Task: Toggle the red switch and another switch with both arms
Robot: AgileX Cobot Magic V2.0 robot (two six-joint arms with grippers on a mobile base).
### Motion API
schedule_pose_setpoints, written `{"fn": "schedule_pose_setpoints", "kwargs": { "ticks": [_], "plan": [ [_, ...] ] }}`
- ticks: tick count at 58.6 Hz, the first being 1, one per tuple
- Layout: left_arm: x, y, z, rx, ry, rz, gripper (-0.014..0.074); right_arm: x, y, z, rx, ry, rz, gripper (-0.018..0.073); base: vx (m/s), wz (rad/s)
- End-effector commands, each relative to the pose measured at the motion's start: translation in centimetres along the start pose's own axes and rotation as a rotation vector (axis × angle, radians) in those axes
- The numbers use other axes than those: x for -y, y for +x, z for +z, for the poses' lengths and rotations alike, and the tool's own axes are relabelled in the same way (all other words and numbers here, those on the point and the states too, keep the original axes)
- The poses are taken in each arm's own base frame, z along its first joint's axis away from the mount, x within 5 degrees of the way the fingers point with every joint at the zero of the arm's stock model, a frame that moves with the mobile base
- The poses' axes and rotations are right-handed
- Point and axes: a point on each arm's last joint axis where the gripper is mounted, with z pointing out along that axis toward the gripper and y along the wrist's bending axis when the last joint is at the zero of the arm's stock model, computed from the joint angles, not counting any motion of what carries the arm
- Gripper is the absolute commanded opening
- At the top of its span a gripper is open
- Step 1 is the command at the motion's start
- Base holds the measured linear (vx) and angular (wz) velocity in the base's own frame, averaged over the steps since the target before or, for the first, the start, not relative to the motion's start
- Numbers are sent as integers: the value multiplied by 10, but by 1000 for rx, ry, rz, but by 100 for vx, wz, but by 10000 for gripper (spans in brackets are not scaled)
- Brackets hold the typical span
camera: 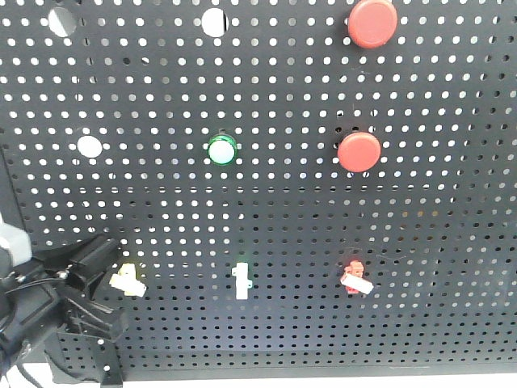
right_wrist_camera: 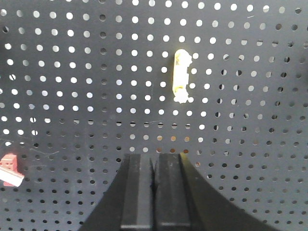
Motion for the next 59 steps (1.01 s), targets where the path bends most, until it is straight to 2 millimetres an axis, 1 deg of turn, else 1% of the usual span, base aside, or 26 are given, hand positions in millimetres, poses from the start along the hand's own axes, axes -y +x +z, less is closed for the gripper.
{"fn": "schedule_pose_setpoints", "kwargs": {
  "ticks": [1,6,17,31,35,40,51,59],
  "plan": [
    [0,-15,1,62,-4,-14,2,4,-18,0,107,32,-2,29,0,1],
    [0,-9,-1,39,-4,-15,2,4,-18,0,107,32,-2,29,0,1],
    [2,13,-10,-24,-2,-30,2,4,-19,0,116,35,-2,29,0,0],
    [4,32,-26,-65,2,-53,2,4,-19,0,117,35,-2,29,0,0],
    [5,33,-30,-63,2,-53,2,4,-19,0,115,35,-2,29,0,0],
    [6,27,-36,-21,6,-52,2,3,-17,0,99,28,-1,29,0,0],
    [6,4,-55,70,2,-43,2,0,-7,1,-15,-7,2,8,0,0],
    [5,-4,-67,68,-7,-38,2,-1,-4,9,-35,-18,84,-11,0,0]
  ]
}}
